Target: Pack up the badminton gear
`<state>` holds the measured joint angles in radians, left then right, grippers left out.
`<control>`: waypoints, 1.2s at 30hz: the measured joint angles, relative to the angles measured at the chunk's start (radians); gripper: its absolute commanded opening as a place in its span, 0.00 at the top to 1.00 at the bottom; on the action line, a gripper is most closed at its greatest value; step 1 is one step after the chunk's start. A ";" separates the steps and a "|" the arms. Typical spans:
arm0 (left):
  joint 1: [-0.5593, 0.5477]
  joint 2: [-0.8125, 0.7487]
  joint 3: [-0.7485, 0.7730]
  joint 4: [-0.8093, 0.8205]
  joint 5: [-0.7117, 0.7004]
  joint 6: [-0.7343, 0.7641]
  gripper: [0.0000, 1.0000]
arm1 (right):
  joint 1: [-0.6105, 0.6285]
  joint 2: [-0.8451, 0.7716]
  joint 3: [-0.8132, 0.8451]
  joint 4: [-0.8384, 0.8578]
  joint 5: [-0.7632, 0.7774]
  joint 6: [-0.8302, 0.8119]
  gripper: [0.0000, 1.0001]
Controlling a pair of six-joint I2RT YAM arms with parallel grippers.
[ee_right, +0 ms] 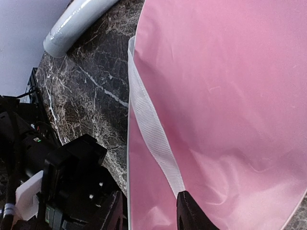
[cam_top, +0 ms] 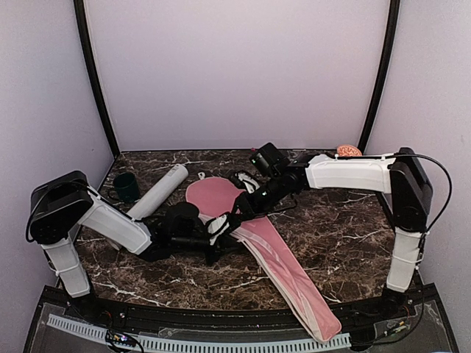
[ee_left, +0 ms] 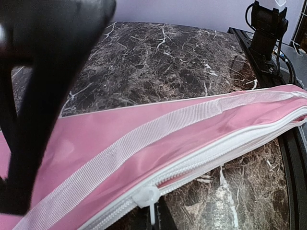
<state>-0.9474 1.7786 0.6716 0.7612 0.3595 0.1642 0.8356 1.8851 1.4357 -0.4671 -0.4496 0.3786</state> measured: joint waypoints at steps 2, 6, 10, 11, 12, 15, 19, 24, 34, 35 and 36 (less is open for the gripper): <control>-0.001 -0.003 0.000 -0.001 -0.001 0.005 1.00 | 0.014 0.039 0.036 -0.034 -0.002 -0.019 0.55; -0.011 -0.011 0.000 -0.003 -0.010 0.012 1.00 | 0.046 0.094 0.110 -0.090 -0.003 -0.042 0.51; -0.025 -0.012 -0.001 -0.003 -0.021 0.021 1.00 | 0.064 0.150 0.184 -0.131 0.000 -0.064 0.44; -0.028 -0.012 -0.001 -0.004 -0.022 0.021 1.00 | 0.068 0.168 0.204 -0.142 0.001 -0.068 0.43; -0.031 -0.012 -0.001 -0.005 -0.024 0.023 1.00 | 0.071 0.187 0.224 -0.150 0.002 -0.073 0.42; -0.033 -0.012 -0.001 -0.008 -0.027 0.024 1.00 | 0.085 0.246 0.276 -0.180 0.007 -0.090 0.40; -0.033 -0.012 -0.002 -0.019 -0.030 0.025 1.00 | 0.095 0.293 0.318 -0.212 0.039 -0.106 0.58; -0.033 -0.012 -0.002 -0.029 -0.035 0.025 1.00 | 0.107 0.317 0.344 -0.245 0.097 -0.132 1.00; -0.034 -0.012 -0.002 -0.033 -0.057 0.023 1.00 | 0.043 0.238 0.246 -0.168 0.104 -0.095 1.00; -0.035 -0.012 -0.002 -0.029 -0.066 0.023 1.00 | 0.026 0.214 0.226 -0.155 0.103 -0.086 1.00; -0.035 -0.012 -0.002 -0.025 -0.074 0.021 1.00 | 0.011 0.196 0.214 -0.148 0.103 -0.080 1.00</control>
<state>-0.9821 1.7668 0.6701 0.7364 0.2855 0.1848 0.8463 2.0808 1.6497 -0.6147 -0.3470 0.2985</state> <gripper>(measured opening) 0.009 0.032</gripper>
